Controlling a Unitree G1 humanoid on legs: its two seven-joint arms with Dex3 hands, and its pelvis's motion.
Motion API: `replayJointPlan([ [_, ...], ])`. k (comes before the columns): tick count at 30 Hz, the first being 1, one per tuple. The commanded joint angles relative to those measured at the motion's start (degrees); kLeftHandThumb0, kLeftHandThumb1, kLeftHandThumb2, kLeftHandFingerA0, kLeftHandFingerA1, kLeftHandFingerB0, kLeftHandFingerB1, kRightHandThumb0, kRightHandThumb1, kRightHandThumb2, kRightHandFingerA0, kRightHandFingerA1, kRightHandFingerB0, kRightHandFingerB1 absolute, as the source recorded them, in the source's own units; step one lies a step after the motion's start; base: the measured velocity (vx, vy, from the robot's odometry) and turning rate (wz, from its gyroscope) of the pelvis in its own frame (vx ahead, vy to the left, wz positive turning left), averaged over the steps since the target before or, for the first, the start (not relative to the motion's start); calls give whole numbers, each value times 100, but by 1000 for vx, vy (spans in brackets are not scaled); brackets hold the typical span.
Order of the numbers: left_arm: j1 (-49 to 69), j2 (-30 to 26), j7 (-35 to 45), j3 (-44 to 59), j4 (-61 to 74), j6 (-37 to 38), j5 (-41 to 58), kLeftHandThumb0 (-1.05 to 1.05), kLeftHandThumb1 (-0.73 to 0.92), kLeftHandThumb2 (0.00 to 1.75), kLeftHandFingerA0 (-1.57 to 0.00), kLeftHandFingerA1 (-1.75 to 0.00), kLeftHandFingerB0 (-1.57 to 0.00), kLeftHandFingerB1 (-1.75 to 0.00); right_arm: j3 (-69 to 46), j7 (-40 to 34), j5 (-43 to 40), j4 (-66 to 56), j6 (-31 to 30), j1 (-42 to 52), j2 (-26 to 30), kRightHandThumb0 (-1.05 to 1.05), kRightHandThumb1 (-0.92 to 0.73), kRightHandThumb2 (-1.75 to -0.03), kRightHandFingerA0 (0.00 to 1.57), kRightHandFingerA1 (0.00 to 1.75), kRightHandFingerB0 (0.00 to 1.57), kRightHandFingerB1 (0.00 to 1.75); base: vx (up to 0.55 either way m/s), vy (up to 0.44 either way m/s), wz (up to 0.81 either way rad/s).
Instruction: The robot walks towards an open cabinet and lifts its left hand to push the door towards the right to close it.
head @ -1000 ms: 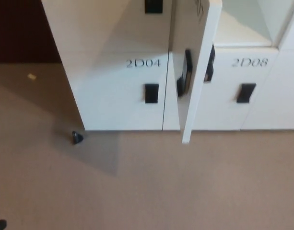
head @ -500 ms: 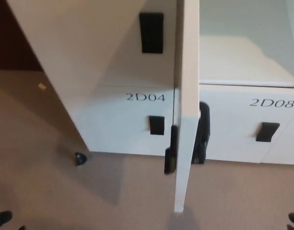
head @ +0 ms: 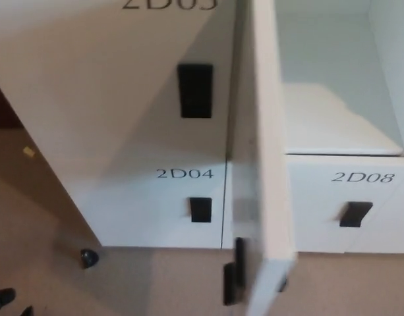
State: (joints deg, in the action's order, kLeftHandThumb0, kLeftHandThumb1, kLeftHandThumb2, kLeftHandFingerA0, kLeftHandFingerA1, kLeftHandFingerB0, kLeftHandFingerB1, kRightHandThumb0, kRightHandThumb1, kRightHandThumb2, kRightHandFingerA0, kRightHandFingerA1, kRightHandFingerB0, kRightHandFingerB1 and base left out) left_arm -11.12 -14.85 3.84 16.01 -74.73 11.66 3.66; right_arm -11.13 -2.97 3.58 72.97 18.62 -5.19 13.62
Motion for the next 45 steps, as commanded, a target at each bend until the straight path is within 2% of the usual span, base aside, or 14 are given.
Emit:
replayJointPlan([
  [1, -101, 143, 321, -13, 189, 388, 63, -54, 29, 94, -30, -58, -29, -65, -158, 246, -219, -9, 8, 183, 215, -38, -67, -60, 70, 50, 62, 47, -60, -187, 99],
  [3, -118, 167, 354, -23, 214, 431, 58, -54, 29, 94, -30, -58, -29, -65, -173, 270, -229, -7, 1, 182, 227, -38, -67, -60, 70, 50, 62, 47, -68, -245, 71],
  [4, -125, 205, 408, -44, 262, 495, 51, -58, 37, 80, -36, -48, -30, -62, -195, 271, -247, -3, -39, 181, 232, -37, -68, -60, 70, 49, 63, 48, -148, -481, -5],
  [5, -124, 240, 462, -62, 312, 554, 45, -58, 37, 80, -36, -48, -30, -62, -216, 265, -264, 2, -85, 180, 234, -37, -68, -60, 70, 49, 63, 48, -92, -67, 13],
  [6, -120, 272, 501, -100, 368, 616, 24, -69, 32, 95, -31, -57, -33, -65, -233, 297, -283, 1, -74, 192, 237, -39, -69, -60, 67, 51, 61, 48, -97, -36, -1],
  [7, -115, 306, 540, -142, 432, 682, 0, -69, 32, 95, -31, -57, -33, -65, -251, 343, -305, -2, -49, 207, 242, -39, -69, -60, 67, 51, 61, 48, -93, -27, -3],
  [8, -87, 363, 605, -196, 521, 770, -19, -70, 41, 71, -39, -51, -37, -63, -265, 343, -318, -1, -61, 219, 249, -39, -67, -60, 68, 51, 62, 49, 8, -167, 3],
  [10, -49, 425, 679, -259, 626, 864, -30, -70, 41, 71, -39, -51, -37, -63, -281, 334, -330, 0, -83, 229, 257, -39, -67, -60, 68, 51, 62, 49, -7, -150, 4],
  [11, -21, 485, 691, -330, 716, 923, -67, -76, 43, 63, -42, -52, -41, -62, -277, 313, -318, 6, -91, 236, 266, -39, -67, -60, 71, 52, 63, 48, 0, 0, 0],
  [18, 170, 683, 789, -639, 1342, 1076, -110, -73, 45, 64, -43, -53, -41, -64, -232, 231, -242, 44, -135, 226, 280, -39, -65, -60, 74, 54, 65, 49, 86, 43, -15],
  [23, 78, 641, 773, -714, 1597, 944, -102, -77, 47, 60, -43, -51, -42, -62, -244, 307, -270, 29, -110, 244, 259, -42, -66, -60, 74, 53, 65, 49, 92, 141, 14],
  [35, -176, 554, 786, -694, 1694, 723, -37, -75, 47, 63, -44, -56, -43, -66, -257, 380, -306, 31, -113, 236, 215, -40, -65, -59, 74, 54, 65, 51, 8, 21, 2],
  [45, -656, 608, 773, -875, 2185, 481, -125, -77, 51, 58, -46, -50, -44, -61, -190, 368, -245, 52, -114, 216, 198, -41, -65, -59, 75, 53, 66, 51, 10, -7, 1],
])
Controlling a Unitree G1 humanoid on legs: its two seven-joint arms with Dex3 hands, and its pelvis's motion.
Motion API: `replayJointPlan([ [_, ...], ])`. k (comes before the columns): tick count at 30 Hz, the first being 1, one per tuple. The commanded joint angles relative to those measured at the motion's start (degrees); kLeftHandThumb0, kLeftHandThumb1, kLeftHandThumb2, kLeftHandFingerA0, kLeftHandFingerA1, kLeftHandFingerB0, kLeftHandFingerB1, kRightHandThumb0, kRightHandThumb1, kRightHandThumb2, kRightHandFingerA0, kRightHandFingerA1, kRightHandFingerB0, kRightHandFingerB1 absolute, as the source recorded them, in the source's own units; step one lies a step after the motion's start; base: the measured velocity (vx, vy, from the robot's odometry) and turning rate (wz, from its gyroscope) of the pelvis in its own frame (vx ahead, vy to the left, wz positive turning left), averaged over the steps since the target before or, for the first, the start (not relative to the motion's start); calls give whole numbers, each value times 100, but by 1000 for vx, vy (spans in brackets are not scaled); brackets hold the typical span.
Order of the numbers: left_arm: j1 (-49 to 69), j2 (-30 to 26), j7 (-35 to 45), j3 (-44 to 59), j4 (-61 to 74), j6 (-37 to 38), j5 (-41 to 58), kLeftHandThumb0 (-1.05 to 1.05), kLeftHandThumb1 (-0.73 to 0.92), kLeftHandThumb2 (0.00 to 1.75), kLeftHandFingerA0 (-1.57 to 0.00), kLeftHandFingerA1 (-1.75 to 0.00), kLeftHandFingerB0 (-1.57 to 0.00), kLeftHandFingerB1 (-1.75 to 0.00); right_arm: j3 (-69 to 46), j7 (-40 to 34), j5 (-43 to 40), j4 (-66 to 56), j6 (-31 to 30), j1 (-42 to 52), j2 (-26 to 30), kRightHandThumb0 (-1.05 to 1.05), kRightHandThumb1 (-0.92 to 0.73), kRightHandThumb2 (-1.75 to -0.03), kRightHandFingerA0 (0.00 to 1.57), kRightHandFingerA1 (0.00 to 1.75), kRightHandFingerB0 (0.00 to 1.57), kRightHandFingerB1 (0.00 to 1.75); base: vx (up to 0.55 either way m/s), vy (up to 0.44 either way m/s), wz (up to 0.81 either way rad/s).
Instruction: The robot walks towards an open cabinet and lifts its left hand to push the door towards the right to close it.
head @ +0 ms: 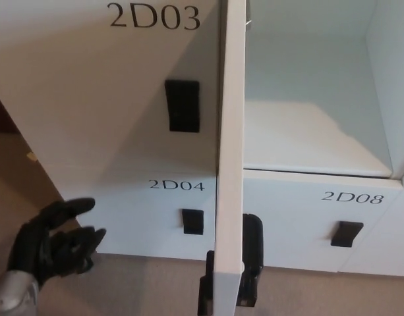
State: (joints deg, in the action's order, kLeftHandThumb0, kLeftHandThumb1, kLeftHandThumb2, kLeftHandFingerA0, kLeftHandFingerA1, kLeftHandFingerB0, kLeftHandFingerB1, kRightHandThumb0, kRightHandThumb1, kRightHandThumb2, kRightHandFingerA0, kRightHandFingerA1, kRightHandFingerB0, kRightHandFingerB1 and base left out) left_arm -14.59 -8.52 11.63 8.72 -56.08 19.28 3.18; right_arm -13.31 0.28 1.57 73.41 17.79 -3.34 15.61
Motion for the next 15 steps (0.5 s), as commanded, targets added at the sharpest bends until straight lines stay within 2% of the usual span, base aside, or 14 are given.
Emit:
replayJointPlan([
  [1, -308, -24, -7, -146, 320, -280, -77, -77, 51, 58, -46, -50, -44, -61, 28, 43, -44, 8, -30, 31, 0, -41, -65, -59, 75, 53, 66, 51, 0, 0, 0],
  [3, -385, 27, -36, -260, 534, -372, -136, -77, 49, 58, -49, -51, -49, -60, 22, 50, -64, 2, -21, 67, -22, -40, -65, -60, 75, 53, 66, 51, 0, 0, 0],
  [4, -419, 40, 4, -408, 711, -421, -236, -79, 51, 57, -57, -54, -61, -62, 23, 53, -68, -6, -6, 82, -32, -39, -66, -60, 75, 53, 66, 51, 0, 0, 0],
  [6, -436, 44, 33, -519, 844, -461, -305, -79, 51, 57, -57, -54, -61, -62, 24, 55, -70, -12, 5, 91, -39, -39, -66, -60, 75, 53, 66, 51, 0, 0, 0],
  [7, -413, -33, 298, -886, 1201, -473, -565, -85, 29, 83, -69, -58, -91, -61, 39, 43, -54, -27, 4, 78, -31, -41, -65, -60, 75, 54, 65, 51, 0, 0, 0],
  [8, -413, -33, 298, -886, 1201, -473, -565, -85, 29, 83, -69, -58, -91, -61, 39, 43, -54, -27, 4, 78, -31, -41, -65, -60, 75, 54, 65, 51, 0, 0, 0],
  [9, -332, -218, 835, -1495, 1829, -542, -887, -79, 32, 83, -74, -60, -79, -54, 63, 23, -30, -47, -5, 41, -17, -39, -66, -59, 74, 53, 65, 50, 0, 0, 0],
  [11, -268, -353, 1176, -1817, 2196, -624, -980, -79, 32, 83, -74, -60, -79, -54, 76, 15, -21, -53, -11, 15, -12, -39, -66, -59, 74, 53, 65, 50, 0, 0, 0],
  [12, -237, -463, 1539, -2112, 2448, -678, -1059, -72, 47, 57, -83, -48, -90, -45, 94, 7, -3, -49, -13, 8, -9, -42, -65, -59, 74, 52, 64, 48, 0, 0, 0],
  [13, -219, -534, 1765, -2305, 2606, -717, -1106, -72, 47, 57, -83, -48, -90, -45, 107, 1, 9, -45, -14, 6, -6, -42, -65, -59, 74, 52, 64, 48, 0, 0, 0],
  [14, -229, -606, 2075, -2603, 2749, -745, -1201, -79, 36, 80, -85, -56, -81, -50, 106, 15, 3, -45, -1, 10, -10, -41, -66, -59, 73, 54, 63, 48, 0, 0, 0],
  [15, -229, -606, 2075, -2603, 2749, -745, -1201, -79, 36, 80, -85, -56, -81, -50, 106, 15, 3, -45, -1, 10, -10, -41, -66, -59, 73, 54, 63, 48, 0, 0, 0],
])
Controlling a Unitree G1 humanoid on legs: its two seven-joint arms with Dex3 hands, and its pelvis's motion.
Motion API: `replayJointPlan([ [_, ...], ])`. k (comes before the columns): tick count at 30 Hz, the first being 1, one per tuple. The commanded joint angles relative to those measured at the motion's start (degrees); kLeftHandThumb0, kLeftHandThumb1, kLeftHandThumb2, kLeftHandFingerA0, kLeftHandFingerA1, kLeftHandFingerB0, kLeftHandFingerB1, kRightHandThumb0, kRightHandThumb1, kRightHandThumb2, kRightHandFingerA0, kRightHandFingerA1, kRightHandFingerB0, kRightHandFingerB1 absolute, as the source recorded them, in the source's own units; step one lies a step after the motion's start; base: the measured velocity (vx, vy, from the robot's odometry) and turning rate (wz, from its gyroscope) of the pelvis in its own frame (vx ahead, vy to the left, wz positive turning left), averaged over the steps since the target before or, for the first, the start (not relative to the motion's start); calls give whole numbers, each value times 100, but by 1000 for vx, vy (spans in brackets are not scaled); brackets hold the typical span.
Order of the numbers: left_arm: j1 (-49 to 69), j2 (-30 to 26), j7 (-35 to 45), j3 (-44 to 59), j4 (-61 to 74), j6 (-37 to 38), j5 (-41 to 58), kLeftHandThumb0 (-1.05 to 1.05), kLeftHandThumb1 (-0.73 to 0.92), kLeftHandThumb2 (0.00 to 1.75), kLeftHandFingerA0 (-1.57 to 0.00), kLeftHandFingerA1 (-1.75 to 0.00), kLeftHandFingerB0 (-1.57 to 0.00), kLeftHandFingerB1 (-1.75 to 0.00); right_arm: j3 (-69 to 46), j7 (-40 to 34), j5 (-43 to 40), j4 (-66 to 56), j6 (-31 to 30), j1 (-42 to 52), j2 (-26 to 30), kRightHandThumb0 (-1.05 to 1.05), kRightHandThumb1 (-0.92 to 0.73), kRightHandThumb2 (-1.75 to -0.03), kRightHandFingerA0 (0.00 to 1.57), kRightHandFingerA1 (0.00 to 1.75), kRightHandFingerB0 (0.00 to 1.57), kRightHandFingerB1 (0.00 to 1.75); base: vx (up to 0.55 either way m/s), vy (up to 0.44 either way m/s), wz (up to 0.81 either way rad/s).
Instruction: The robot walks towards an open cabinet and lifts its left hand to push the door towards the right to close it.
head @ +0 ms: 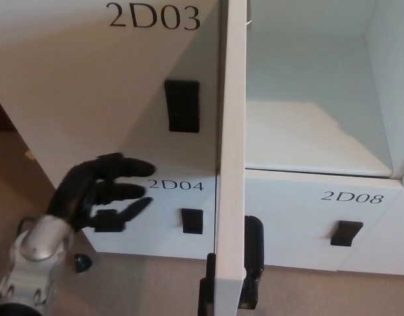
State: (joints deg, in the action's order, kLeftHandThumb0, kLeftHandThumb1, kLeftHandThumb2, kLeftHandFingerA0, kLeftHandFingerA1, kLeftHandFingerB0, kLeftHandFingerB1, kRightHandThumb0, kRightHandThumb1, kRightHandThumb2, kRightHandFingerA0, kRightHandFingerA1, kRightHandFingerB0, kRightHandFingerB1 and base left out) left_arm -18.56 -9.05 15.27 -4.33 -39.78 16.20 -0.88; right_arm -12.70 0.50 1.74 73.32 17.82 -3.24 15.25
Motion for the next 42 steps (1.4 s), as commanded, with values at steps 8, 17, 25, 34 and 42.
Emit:
replayJointPlan([
  [8, 24, -711, 2397, -2123, 1436, -683, -874, -83, 40, 78, -88, -54, -87, -50, 56, 31, -20, -38, 72, 35, 17, -41, -67, -60, 73, 54, 63, 49, 0, 0, 0],
  [17, -2355, 1182, 3389, -3403, 230, -1672, -1145, -72, 45, 73, -101, -55, -96, -54, 211, -1, 69, -215, 329, 48, -166, -42, -67, -61, 74, 62, 60, 47, 0, 0, 0],
  [25, -3772, 2198, 3128, -3180, -1070, -1821, -1052, -73, 53, 58, -108, -52, -104, -50, 428, -183, 256, -387, 387, 37, -228, -45, -68, -61, 76, 49, 63, 44, 0, 0, 0],
  [34, -6044, 3651, 906, -1742, -2397, -2188, -284, -55, 69, 60, -36, -37, -30, -32, 960, -536, 679, -1210, 630, 202, -589, -46, -63, -60, 79, 51, 70, 48, 0, 0, 0],
  [42, -6492, 2891, 362, -1184, -2781, -2343, -113, -59, 66, 63, -8, -26, -12, -25, 1056, -499, 644, -1759, 591, 386, -737, -45, -65, -60, 80, 52, 71, 48, 0, 0, 0],
])
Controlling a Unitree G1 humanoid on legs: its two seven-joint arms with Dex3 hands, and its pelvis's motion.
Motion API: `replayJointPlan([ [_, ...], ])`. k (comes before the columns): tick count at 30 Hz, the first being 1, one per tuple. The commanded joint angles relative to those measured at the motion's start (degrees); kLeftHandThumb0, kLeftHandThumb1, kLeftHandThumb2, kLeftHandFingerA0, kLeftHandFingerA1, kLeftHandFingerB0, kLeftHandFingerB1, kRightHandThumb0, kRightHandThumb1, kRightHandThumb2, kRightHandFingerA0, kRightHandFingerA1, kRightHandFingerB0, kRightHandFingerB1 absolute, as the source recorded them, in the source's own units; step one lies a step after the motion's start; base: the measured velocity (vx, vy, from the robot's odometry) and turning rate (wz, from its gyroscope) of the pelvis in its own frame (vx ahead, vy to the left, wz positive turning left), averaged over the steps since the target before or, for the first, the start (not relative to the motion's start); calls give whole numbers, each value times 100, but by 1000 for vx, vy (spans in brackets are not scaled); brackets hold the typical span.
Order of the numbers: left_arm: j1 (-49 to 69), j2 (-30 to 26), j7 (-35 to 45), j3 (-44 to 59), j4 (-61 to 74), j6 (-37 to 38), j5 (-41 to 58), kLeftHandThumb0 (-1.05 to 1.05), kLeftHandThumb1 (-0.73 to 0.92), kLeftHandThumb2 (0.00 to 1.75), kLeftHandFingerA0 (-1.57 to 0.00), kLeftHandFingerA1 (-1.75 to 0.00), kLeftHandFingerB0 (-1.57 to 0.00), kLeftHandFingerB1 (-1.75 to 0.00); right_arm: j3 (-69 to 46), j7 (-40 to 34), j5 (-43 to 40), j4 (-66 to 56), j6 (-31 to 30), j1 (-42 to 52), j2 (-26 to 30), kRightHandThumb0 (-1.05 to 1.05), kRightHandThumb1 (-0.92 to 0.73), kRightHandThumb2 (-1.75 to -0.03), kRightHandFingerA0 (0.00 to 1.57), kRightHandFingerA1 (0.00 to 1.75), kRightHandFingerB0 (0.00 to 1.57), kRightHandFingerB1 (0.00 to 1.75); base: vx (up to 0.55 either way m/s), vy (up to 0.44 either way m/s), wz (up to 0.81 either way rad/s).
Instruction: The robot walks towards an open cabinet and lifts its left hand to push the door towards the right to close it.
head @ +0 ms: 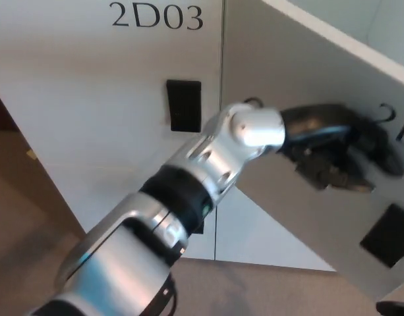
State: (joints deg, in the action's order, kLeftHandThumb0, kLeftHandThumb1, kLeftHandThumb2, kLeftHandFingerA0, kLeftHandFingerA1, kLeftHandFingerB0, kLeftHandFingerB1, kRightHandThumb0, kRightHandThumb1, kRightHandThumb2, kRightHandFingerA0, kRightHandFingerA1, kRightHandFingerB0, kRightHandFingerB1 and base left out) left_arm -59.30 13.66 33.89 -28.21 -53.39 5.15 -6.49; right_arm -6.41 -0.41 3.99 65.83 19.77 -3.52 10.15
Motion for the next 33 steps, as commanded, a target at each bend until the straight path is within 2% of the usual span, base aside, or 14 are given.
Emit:
replayJointPlan([
  [1, -2438, 386, -1553, 1227, -1484, -1241, 392, -60, 66, 66, -4, -21, -8, -23, 437, -391, 415, -1077, 421, 459, -226, -46, -65, -60, 80, 53, 72, 49, 0, 0, 0],
  [2, -2456, 254, -1581, 1250, -1543, -1235, 341, -60, 66, 66, -4, -21, -8, -23, 449, -382, 414, -1130, 431, 498, -221, -46, -65, -60, 80, 53, 72, 49, 0, 0, 0],
  [3, -2432, -107, -1701, 1339, -1646, -1257, 317, -66, 48, 88, -1, -32, 0, -24, 415, -325, 340, -1186, 445, 528, -231, -44, -64, -60, 81, 56, 72, 48, 0, 0, 0],
  [8, -2340, -844, -1896, 1585, -1876, -1250, 280, -69, 49, 87, 0, -24, 0, -18, 361, -225, 195, -1368, 386, 585, -255, -45, -64, -60, 82, 56, 72, 48, 0, 0, 0],
  [9, -2216, -1314, -1970, 1684, -1970, -1290, 224, -65, 71, 61, 0, -19, 0, -10, 312, -191, 86, -1488, 365, 634, -324, -45, -63, -59, 82, 56, 72, 49, 0, 0, 0],
  [10, -2195, -1409, -1989, 1714, -2000, -1302, 200, -65, 71, 61, 0, -19, 0, -10, 300, -184, 59, -1525, 357, 652, -343, -45, -63, -59, 82, 56, 72, 49, 0, 0, 0],
  [11, -2089, -1599, -1965, 1702, -2024, -1215, 137, -74, 53, 88, 0, -19, 0, -12, 301, -170, 41, -1565, 376, 683, -371, -45, -62, -59, 83, 57, 73, 49, 0, 0, 0],
  [12, -2025, -1701, -1943, 1700, -2046, -1140, 86, -74, 53, 88, 0, -19, 0, -12, 306, -162, 39, -1605, 378, 710, -386, -45, -62, -59, 83, 57, 73, 49, 0, 0, 0],
  [15, -1836, -1972, -2018, 1749, -2086, -1145, 20, -76, 54, 91, 0, -19, 0, -12, 336, -137, 58, -1726, 386, 800, -405, -43, -63, -60, 83, 56, 73, 49, 0, 0, 0],
  [16, -1785, -2050, -2062, 1783, -2111, -1191, 8, -83, 56, 88, 0, -9, 0, -5, 349, -147, 77, -1774, 371, 829, -407, -44, -63, -60, 83, 55, 72, 49, 0, 0, 0],
  [17, -1757, -2096, -2088, 1812, -2132, -1218, -7, -83, 56, 88, 0, -9, 0, -5, 359, -155, 90, -1817, 353, 851, -408, -44, -63, -60, 83, 55, 72, 49, 0, 0, 0],
  [18, -1641, -2245, -2030, 1944, -2137, -1114, 81, -67, 48, 84, 0, -21, 0, -14, 356, -141, 65, -1874, 300, 849, -436, -43, -63, -59, 84, 56, 74, 49, 0, 0, 0],
  [21, -1402, -2508, -1983, 2145, -2182, -1002, 170, -71, 53, 88, 0, -18, 0, -13, 349, -128, 24, -1984, 191, 850, -482, -43, -63, -59, 84, 56, 73, 49, 0, 0, 0],
  [33, -904, -2710, -1543, 2191, -2032, -689, -23, -73, 53, 87, 0, -14, 0, -12, 366, -74, 101, -2225, 207, 920, -359, -44, -63, -60, 84, 57, 75, 51, 0, 0, -1],
])
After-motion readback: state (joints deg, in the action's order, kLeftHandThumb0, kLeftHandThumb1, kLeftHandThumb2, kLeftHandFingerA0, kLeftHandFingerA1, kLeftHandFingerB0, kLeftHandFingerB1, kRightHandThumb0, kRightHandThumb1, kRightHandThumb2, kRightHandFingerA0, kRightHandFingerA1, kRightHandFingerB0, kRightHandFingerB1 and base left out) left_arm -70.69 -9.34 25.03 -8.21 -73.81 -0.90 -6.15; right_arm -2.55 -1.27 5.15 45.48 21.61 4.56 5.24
